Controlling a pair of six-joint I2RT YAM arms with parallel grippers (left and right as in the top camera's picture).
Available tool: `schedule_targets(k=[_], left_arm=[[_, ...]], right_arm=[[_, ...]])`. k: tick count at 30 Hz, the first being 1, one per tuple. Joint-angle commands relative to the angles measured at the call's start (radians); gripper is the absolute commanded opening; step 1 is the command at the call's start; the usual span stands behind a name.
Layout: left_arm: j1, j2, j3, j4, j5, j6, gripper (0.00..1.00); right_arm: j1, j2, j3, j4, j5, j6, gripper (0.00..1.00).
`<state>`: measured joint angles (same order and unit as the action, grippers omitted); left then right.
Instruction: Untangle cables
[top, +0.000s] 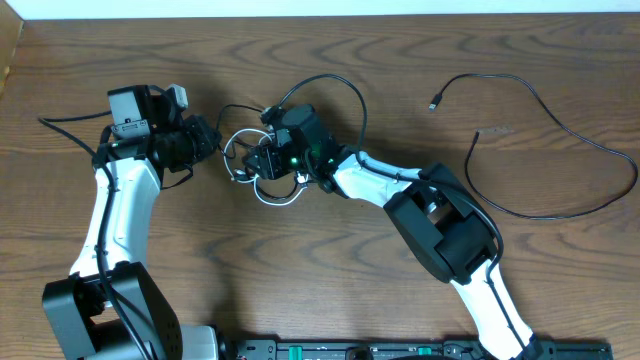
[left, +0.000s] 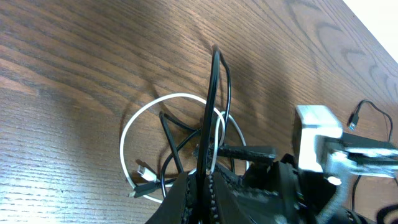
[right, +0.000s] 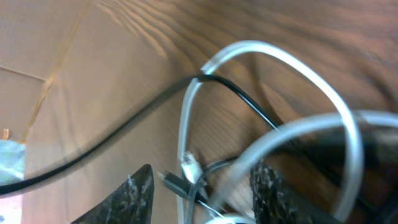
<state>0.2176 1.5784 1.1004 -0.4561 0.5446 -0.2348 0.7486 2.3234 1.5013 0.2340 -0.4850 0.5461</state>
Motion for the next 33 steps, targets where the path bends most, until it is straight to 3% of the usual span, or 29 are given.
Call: schedule_targets(k=[1, 3, 5, 8, 11, 13, 20, 27, 33], left_arm=[[-0.001, -0.009, 0.005, 0.005, -0.019, 0.014, 0.07], [-0.001, -0.009, 0.005, 0.005, -0.021, 0.014, 0.08], [-0.001, -0.009, 0.005, 0.005, -0.051, 0.013, 0.08], [-0.001, -0.009, 0.005, 0.005, -0.161, 0.013, 0.07], [-0.001, -0.009, 0.005, 0.004, -0.279, -0.026, 0.07], [-0.001, -0.009, 0.005, 0.004, -0.299, -0.041, 0.08], [-0.001, -0.009, 0.005, 0.004, -0.325, -0.042, 0.08], [0.0, -0.009, 0.005, -0.015, -0.491, -0.146, 0.07], [0.0, -0.009, 0.003, -0.019, -0.513, -0.161, 0.07]], right_arm=[[0.01, 0.002, 0.007, 0.039, -0.037, 0.015, 0.45], [0.01, 0.002, 0.007, 0.037, -0.038, 0.015, 0.27], [0.01, 0.002, 0.007, 0.035, -0.038, 0.015, 0.01], [-0.008, -0.007, 0.007, 0.04, -0.102, 0.013, 0.01], [-0.083, -0.046, 0.016, 0.047, -0.334, -0.011, 0.01], [-0.123, -0.09, 0.016, 0.015, -0.383, -0.008, 0.01], [-0.213, -0.294, 0.016, -0.146, -0.363, -0.123, 0.01], [-0.259, -0.511, 0.016, -0.328, -0.18, -0.262, 0.01], [-0.299, -0.658, 0.016, -0.381, -0.108, -0.317, 0.01]])
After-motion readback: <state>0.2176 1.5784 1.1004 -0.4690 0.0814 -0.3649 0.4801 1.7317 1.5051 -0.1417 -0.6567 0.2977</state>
